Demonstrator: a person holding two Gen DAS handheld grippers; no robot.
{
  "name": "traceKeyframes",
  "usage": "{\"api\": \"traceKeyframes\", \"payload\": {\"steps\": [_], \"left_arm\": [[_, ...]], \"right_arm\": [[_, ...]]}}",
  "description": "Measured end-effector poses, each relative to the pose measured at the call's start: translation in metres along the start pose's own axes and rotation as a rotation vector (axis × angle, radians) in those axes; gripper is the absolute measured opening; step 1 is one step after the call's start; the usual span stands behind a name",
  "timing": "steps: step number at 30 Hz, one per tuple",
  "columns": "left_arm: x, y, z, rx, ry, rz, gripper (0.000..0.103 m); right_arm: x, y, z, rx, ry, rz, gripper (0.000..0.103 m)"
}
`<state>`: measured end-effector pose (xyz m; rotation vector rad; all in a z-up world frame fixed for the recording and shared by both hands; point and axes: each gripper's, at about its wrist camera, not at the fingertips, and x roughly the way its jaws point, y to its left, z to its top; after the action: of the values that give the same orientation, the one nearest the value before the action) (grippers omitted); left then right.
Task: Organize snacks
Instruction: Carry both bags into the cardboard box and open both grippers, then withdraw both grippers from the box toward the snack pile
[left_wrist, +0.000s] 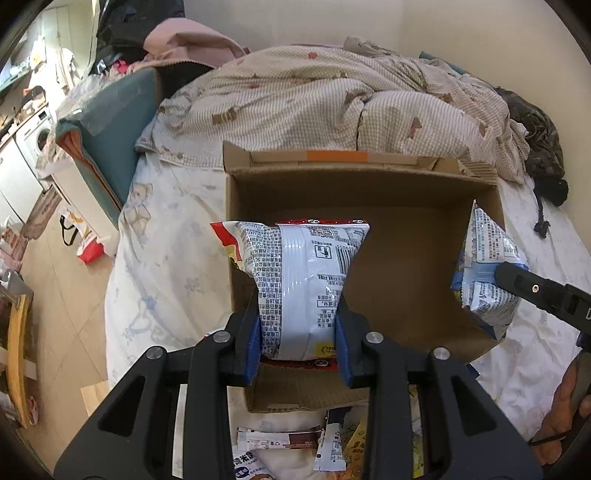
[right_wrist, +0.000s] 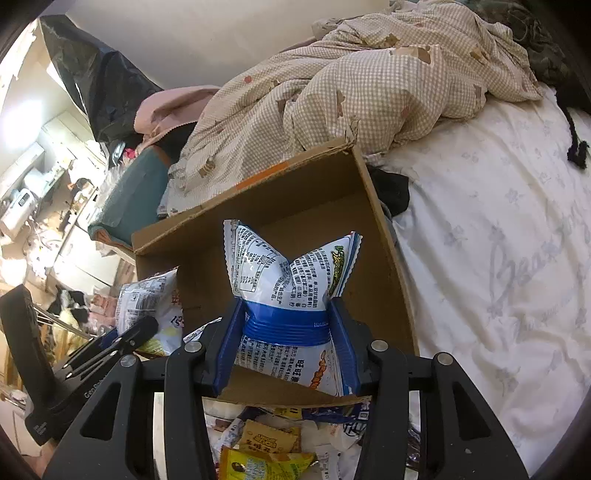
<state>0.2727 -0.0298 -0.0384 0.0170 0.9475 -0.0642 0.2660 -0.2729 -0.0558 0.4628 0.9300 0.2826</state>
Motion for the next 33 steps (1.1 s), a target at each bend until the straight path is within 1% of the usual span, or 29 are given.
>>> {"api": "traceKeyframes", "payload": {"steps": [2,7,11,15,17,18,19,20,21,22,23,25,33], "left_arm": [[0.0,0.0,0.0,-0.004,-0.004,0.0,0.029],[-0.001,0.001,-0.003,0.015,-0.021,0.007,0.029],[0.002,0.005,-0.003,0.002,-0.013,0.013,0.03],[0.001,0.004,-0.004,0.002,-0.016,0.01,0.031],[0.002,0.003,-0.005,0.003,-0.014,-0.006,0.031],[0.003,0.002,-0.005,0.005,-0.008,-0.012,0.031],[0.004,0.002,-0.006,0.004,0.004,-0.025,0.035],[0.004,0.002,-0.006,0.0,0.012,-0.03,0.047],[0.003,0.004,-0.006,-0.009,0.014,-0.026,0.056],[0.001,0.005,-0.006,-0.018,0.007,-0.017,0.072],[-0.001,0.006,-0.006,-0.027,-0.006,-0.008,0.083],[-0.005,0.008,-0.006,-0.037,-0.031,0.003,0.087],[-0.011,0.011,-0.004,-0.038,-0.047,-0.001,0.087]], "right_arm": [[0.002,0.001,0.0,-0.012,-0.004,-0.018,0.049],[0.002,0.0,0.001,0.009,-0.014,-0.023,0.049],[0.002,0.0,0.002,0.006,-0.026,-0.026,0.049],[0.002,0.0,0.003,0.019,-0.033,-0.017,0.052],[0.001,-0.001,0.004,0.031,-0.034,-0.017,0.059],[0.001,0.0,0.005,0.03,-0.037,-0.021,0.071],[-0.001,0.0,0.005,0.024,-0.047,-0.035,0.083],[-0.005,0.002,0.005,0.02,-0.066,-0.047,0.086],[-0.006,0.002,0.004,0.017,-0.078,-0.053,0.087],[-0.007,0.002,0.005,0.012,-0.079,-0.056,0.087],[-0.007,0.002,0.005,0.012,-0.072,-0.051,0.087],[-0.005,0.001,0.004,0.019,-0.057,-0.044,0.087],[-0.003,0.006,0.003,-0.015,-0.051,-0.044,0.087]]}}
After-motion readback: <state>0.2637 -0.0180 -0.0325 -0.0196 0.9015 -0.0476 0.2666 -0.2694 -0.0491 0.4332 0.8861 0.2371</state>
